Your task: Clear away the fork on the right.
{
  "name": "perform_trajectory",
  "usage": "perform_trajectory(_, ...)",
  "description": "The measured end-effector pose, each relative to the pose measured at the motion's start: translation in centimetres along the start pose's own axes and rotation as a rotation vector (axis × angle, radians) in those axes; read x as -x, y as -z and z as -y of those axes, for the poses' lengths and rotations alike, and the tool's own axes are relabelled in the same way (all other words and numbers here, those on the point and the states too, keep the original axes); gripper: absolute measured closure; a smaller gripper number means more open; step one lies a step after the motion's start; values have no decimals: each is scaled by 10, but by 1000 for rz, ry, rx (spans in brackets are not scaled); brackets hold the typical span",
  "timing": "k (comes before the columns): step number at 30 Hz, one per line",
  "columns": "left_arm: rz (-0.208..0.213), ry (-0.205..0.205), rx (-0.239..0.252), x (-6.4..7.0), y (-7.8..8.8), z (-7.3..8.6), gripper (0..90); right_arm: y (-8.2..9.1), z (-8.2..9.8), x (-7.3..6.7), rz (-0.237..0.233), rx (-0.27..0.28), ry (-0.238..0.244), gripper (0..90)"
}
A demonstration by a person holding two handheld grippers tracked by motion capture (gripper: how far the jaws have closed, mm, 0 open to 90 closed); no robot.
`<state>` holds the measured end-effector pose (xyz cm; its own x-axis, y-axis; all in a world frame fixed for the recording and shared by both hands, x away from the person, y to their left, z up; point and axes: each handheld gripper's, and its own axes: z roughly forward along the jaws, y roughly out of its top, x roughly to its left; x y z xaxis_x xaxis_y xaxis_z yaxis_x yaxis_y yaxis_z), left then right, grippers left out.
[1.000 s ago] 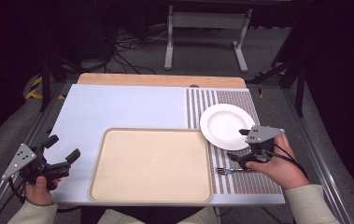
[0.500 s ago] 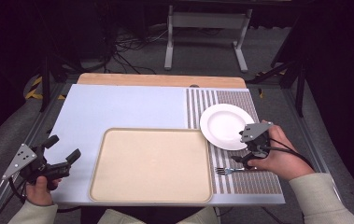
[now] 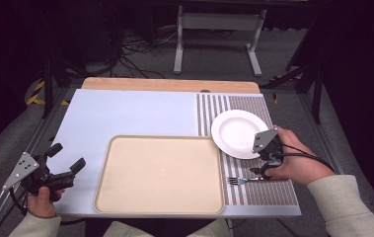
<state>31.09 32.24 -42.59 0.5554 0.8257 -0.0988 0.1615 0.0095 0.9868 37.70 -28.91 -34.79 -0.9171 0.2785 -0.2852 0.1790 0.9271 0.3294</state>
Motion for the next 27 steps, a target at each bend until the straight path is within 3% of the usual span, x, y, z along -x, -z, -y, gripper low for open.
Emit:
perform_trajectory(6, 1, -1, -1, 0, 0, 0, 14, -2, 1, 1, -28, -54, 55, 147)
perform_trajectory(15, 5, -1, -3, 0, 0, 0, 14, -1, -1, 3, -51, -57, 96, 192)
perform_trajectory(17, 5, -1, -1, 0, 0, 0, 14, -2, 0, 3, -43, -67, 123, 221)
perform_trajectory(19, 5, -1, -1, 0, 0, 0, 14, -4, 1, 1, -60, -78, 117, 292)
perform_trajectory(20, 4, -1, -1, 0, 0, 0, 14, -6, 1, 0, -67, -87, 104, 298)
perform_trajectory(27, 6, -1, -2, 0, 0, 0, 14, -19, 7, -6, -136, -159, 129, 351)
